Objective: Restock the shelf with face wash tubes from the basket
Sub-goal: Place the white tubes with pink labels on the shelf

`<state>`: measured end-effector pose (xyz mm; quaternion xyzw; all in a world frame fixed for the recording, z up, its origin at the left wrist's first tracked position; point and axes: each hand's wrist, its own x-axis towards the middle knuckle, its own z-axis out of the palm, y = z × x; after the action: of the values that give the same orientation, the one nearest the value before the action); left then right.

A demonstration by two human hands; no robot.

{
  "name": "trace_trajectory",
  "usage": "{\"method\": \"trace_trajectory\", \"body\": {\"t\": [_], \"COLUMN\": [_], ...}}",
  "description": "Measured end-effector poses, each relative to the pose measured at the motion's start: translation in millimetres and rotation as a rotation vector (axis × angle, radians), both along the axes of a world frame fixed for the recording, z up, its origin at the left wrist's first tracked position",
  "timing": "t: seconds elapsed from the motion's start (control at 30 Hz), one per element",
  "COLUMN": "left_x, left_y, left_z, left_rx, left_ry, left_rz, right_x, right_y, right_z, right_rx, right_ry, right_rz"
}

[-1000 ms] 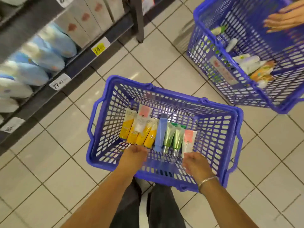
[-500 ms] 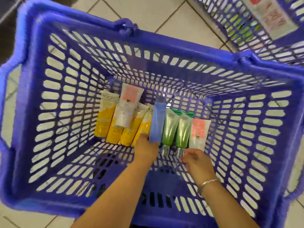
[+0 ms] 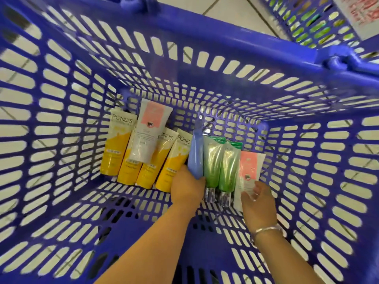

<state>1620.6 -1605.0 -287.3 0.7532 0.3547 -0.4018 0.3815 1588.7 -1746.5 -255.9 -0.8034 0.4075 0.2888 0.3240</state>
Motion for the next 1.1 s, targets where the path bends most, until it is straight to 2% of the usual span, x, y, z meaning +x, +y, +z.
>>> {"method": "trace_trajectory", "body": {"t": [0.17, 0.23, 0.37, 0.53, 0.7, 0.87, 1.1], "left_x": [11, 13, 17, 19, 18, 12, 2], "left_y": [21, 32, 49, 64, 76, 78, 86], "left_z": [10, 15, 22, 25, 35, 72, 167], "left_rx": [-0.179, -0.299, -0.407, -0.597, -0.721, -0.768, -0.822], "left_ry": [0.030, 0.076, 0.142, 0.155, 0.130, 0.095, 0.044], "left_rz": [0.031, 0.102, 0.232, 0.338, 0.371, 0.401, 0.440], "right_x": [-1, 0, 2, 6, 4, 15, 7], "right_y": [2, 6, 19, 23, 25, 25, 46], "right_z": [-9, -13, -22, -40, -34, 1, 107], "right_rx": [-0.074, -0.128, -0.209, -0.067, 0.046, 0.302, 0.501], "right_ry": [0.132, 0.151, 0.263, 0.153, 0.092, 0.043, -0.110], "right_rz": [0.091, 0.102, 0.052, -0.307, -0.306, -0.519, -0.404]}}
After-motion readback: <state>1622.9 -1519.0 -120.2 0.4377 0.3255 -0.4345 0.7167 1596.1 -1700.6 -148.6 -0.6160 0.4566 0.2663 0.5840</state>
